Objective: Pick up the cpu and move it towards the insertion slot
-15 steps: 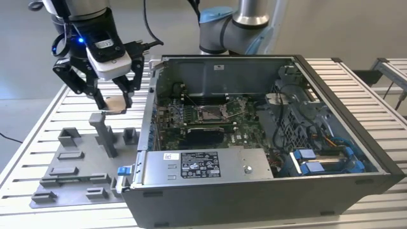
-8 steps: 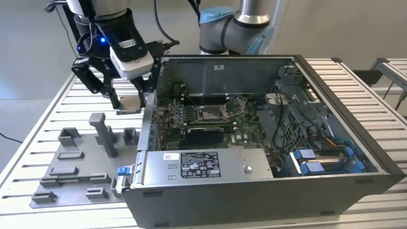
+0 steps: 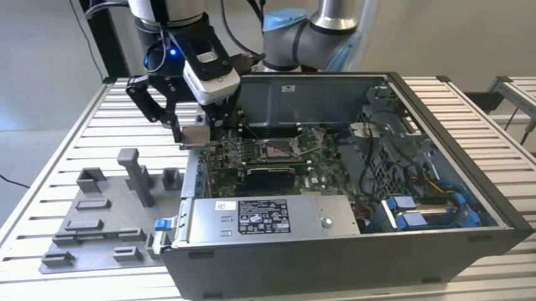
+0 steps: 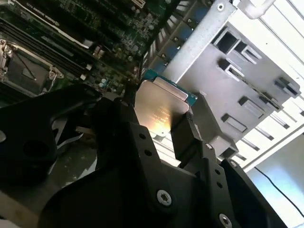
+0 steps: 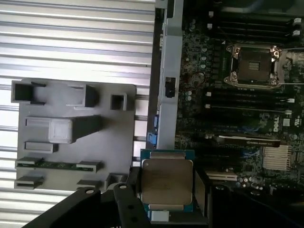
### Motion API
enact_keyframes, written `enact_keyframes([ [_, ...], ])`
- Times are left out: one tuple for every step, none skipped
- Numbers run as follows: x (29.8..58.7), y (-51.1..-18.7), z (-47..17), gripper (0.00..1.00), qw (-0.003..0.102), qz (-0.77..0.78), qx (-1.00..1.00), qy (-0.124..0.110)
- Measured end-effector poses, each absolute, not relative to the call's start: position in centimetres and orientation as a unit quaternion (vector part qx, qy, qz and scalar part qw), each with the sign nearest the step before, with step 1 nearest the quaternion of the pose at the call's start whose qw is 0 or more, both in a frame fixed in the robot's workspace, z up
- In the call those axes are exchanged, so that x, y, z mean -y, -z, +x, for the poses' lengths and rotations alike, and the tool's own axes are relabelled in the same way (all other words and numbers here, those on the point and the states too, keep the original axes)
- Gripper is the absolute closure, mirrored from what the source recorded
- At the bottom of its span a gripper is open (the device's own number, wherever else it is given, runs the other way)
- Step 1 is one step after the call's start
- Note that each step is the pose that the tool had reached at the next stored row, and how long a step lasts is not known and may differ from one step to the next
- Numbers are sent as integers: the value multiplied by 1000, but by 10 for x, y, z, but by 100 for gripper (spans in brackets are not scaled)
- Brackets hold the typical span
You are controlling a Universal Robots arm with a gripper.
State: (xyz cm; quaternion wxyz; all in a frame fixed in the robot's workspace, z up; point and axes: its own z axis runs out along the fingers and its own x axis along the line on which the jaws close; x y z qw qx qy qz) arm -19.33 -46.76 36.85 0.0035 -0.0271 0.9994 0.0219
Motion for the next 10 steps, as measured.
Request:
enact_keyframes([
  [468,-368,-189,100,4,-27,-999,-22],
  [468,-369,-184,100,3,-27,-999,-22],
  [468,-369,-179,100,4,-27,-999,-22],
  [468,-369,-175,100,4,-27,-999,-22],
  [468,-369,-170,100,4,-27,-999,-22],
  [468,-369,-166,100,4,-27,-999,-22],
  [468,-369,-162,100,3,-27,-999,-22],
  [468,-369,-158,100,4,-27,-999,-22],
  [468,-368,-153,100,4,-27,-999,-22],
  [468,-369,-150,100,4,-27,-999,-22],
])
